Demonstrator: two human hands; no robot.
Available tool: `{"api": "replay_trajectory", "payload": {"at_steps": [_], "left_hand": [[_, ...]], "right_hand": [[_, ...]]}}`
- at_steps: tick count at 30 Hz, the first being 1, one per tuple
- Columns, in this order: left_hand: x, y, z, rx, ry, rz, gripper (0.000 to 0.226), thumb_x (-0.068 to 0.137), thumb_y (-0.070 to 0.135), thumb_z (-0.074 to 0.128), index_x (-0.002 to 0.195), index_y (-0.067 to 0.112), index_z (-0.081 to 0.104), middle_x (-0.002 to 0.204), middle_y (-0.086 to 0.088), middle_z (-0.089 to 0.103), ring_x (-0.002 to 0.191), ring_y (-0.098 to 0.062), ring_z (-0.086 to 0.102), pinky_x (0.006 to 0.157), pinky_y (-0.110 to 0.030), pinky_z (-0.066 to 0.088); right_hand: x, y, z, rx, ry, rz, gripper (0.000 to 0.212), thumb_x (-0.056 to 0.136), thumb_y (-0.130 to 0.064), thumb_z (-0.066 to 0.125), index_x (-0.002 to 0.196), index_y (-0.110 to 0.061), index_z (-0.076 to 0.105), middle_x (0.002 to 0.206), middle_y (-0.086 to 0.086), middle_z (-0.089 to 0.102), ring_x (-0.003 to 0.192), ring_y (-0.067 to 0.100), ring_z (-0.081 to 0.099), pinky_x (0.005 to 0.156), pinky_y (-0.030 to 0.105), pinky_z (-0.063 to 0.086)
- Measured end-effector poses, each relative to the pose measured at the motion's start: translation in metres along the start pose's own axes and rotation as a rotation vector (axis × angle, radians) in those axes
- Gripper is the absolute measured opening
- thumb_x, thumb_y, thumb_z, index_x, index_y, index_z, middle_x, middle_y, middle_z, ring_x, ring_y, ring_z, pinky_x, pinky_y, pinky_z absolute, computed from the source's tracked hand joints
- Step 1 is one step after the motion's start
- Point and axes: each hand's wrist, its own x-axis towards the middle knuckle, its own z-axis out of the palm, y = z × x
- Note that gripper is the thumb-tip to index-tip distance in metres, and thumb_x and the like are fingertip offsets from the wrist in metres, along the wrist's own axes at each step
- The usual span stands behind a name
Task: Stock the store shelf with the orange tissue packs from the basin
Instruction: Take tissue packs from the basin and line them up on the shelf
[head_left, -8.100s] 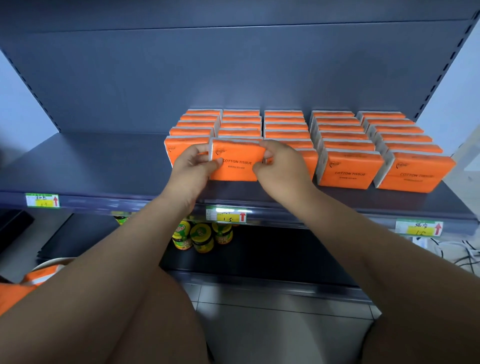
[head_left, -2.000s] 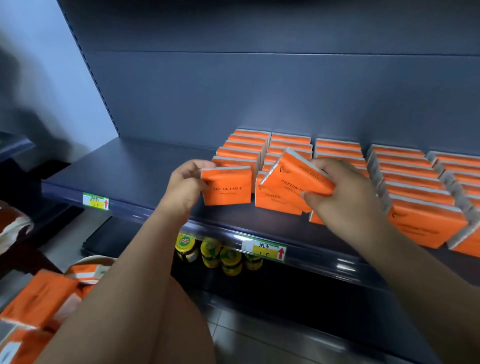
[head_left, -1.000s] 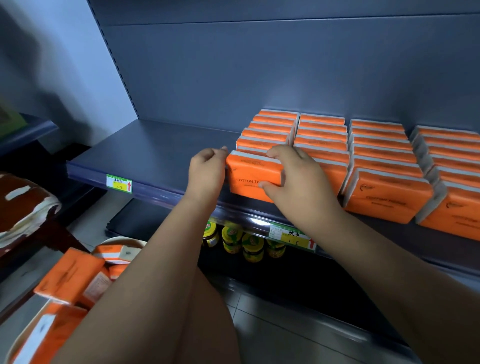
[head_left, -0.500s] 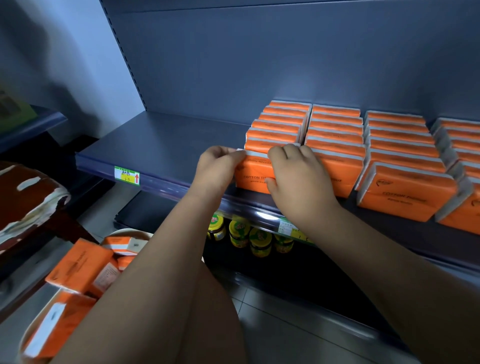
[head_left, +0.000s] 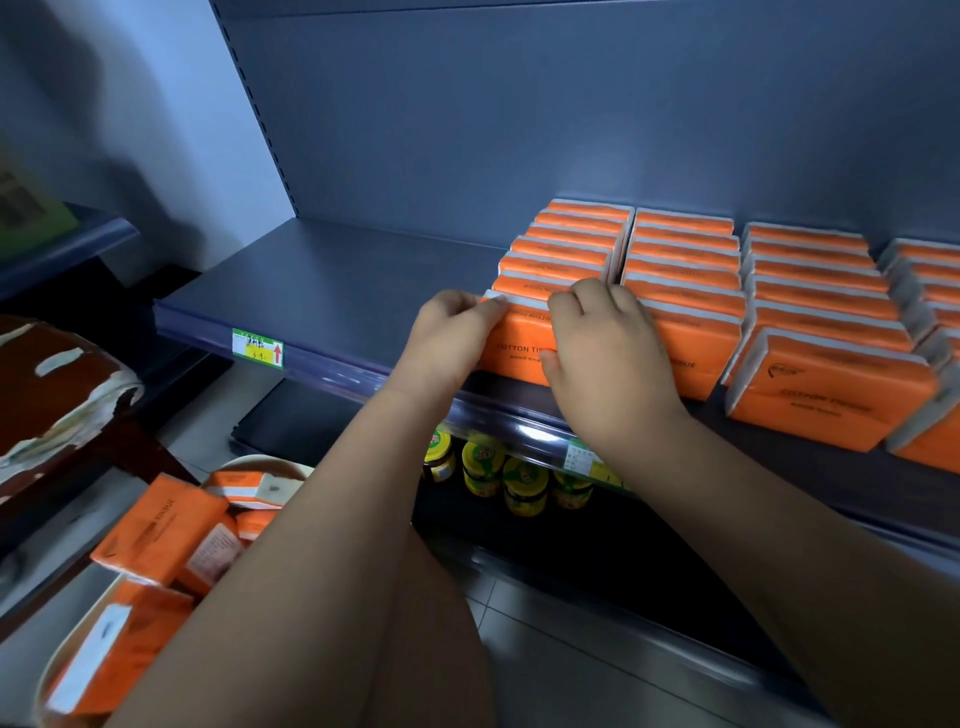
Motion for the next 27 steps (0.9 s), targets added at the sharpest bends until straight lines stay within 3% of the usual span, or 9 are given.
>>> {"api": "replay_trajectory", "payload": {"at_steps": [3, 9, 14, 16, 19, 23, 27], "left_hand": [[-0.003, 0.003, -0.003, 0.019, -0.026, 0.011, 0.031, 0.075, 0.042, 0.069, 0.097, 0.02, 0.066, 0.104, -0.009, 0.075, 0.109, -0.032, 0.071, 0.098, -0.054, 0.056], [0.004, -0.004, -0.005, 0.048, -0.032, 0.016, 0.017, 0.095, 0.027, 0.067, 0.108, 0.015, 0.065, 0.11, -0.008, 0.075, 0.106, -0.028, 0.071, 0.099, -0.052, 0.056], [-0.001, -0.008, 0.003, 0.292, 0.077, 0.152, 0.025, 0.099, 0.038, 0.063, 0.106, 0.014, 0.06, 0.093, 0.0, 0.065, 0.089, -0.023, 0.065, 0.075, -0.034, 0.05], [-0.007, -0.008, 0.002, 0.41, 0.116, 0.208, 0.031, 0.1, 0.04, 0.059, 0.117, 0.013, 0.059, 0.105, 0.001, 0.065, 0.102, -0.023, 0.063, 0.084, -0.036, 0.05], [-0.02, -0.006, -0.006, 0.619, 0.163, 0.373, 0.051, 0.104, 0.044, 0.051, 0.141, 0.008, 0.05, 0.138, -0.01, 0.059, 0.13, -0.03, 0.052, 0.105, -0.041, 0.043], [-0.061, 0.004, -0.035, 0.78, 0.3, 0.578, 0.062, 0.102, 0.052, 0.041, 0.15, 0.014, 0.047, 0.15, -0.008, 0.054, 0.149, -0.032, 0.036, 0.12, -0.051, 0.031], [-0.108, -0.008, -0.086, 1.085, 0.432, 0.523, 0.065, 0.1, 0.059, 0.033, 0.155, 0.026, 0.042, 0.16, 0.0, 0.044, 0.154, -0.03, 0.028, 0.122, -0.053, 0.024]], "right_hand": [[0.002, 0.0, 0.0, 0.019, -0.01, -0.004, 0.032, 0.082, -0.015, 0.075, 0.111, -0.01, 0.063, 0.107, 0.012, 0.061, 0.1, 0.034, 0.056, 0.091, 0.045, 0.05], [0.002, 0.001, -0.001, -0.051, -0.024, 0.017, 0.032, 0.081, -0.019, 0.076, 0.11, -0.014, 0.063, 0.107, 0.008, 0.061, 0.104, 0.033, 0.056, 0.089, 0.042, 0.047], [0.0, -0.004, -0.006, -0.125, -0.034, 0.0, 0.031, 0.083, -0.026, 0.073, 0.109, -0.014, 0.06, 0.106, 0.009, 0.061, 0.107, 0.035, 0.054, 0.093, 0.046, 0.043], [-0.003, -0.005, -0.01, -0.078, -0.025, -0.013, 0.035, 0.089, -0.036, 0.064, 0.116, -0.012, 0.06, 0.114, 0.011, 0.061, 0.118, 0.037, 0.052, 0.103, 0.049, 0.04], [-0.011, -0.01, -0.015, 0.075, -0.008, -0.03, 0.046, 0.098, -0.042, 0.052, 0.134, -0.012, 0.056, 0.136, 0.01, 0.058, 0.137, 0.036, 0.044, 0.118, 0.049, 0.031], [-0.015, -0.029, -0.033, 0.491, -0.02, 0.05, 0.054, 0.105, -0.041, 0.042, 0.151, -0.014, 0.045, 0.155, 0.004, 0.048, 0.145, 0.024, 0.039, 0.122, 0.042, 0.029], [-0.022, -0.071, -0.051, 0.468, -0.01, -0.051, 0.06, 0.105, -0.045, 0.034, 0.155, -0.013, 0.04, 0.161, 0.006, 0.041, 0.151, 0.025, 0.032, 0.124, 0.04, 0.025]]}}
